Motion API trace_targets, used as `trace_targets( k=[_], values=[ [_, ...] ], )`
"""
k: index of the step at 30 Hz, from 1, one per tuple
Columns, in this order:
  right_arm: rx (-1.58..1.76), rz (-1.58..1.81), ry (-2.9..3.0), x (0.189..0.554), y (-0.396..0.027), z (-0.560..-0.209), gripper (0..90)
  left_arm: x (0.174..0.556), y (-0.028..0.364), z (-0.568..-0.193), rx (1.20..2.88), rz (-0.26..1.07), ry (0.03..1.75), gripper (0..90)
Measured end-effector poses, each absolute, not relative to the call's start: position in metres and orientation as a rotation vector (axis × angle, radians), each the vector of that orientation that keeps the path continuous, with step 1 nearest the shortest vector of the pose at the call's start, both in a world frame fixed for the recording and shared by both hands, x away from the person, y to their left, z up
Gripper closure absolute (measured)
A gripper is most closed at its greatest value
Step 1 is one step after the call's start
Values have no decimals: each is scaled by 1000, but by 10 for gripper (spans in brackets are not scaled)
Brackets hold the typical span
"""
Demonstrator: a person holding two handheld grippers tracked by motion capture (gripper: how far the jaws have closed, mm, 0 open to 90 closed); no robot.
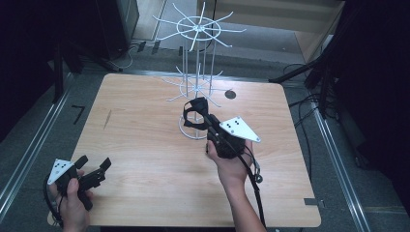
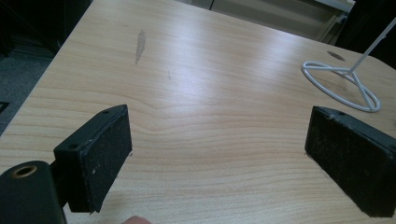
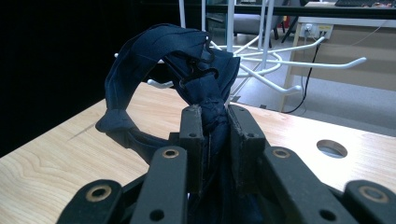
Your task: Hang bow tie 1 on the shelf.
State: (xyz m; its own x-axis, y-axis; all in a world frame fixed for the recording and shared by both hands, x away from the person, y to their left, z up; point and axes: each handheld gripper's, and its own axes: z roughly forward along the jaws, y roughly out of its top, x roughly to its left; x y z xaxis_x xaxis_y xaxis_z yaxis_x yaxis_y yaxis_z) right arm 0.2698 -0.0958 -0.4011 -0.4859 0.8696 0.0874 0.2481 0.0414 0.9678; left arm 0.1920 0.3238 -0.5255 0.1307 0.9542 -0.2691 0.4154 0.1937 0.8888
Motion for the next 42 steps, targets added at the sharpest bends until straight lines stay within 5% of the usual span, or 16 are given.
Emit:
trace_targets(
  k=[42],
  values=[
    [1219,1335,1834,306,-82,-450,776,192,324,-525,1393,668,1452,81]
  ],
)
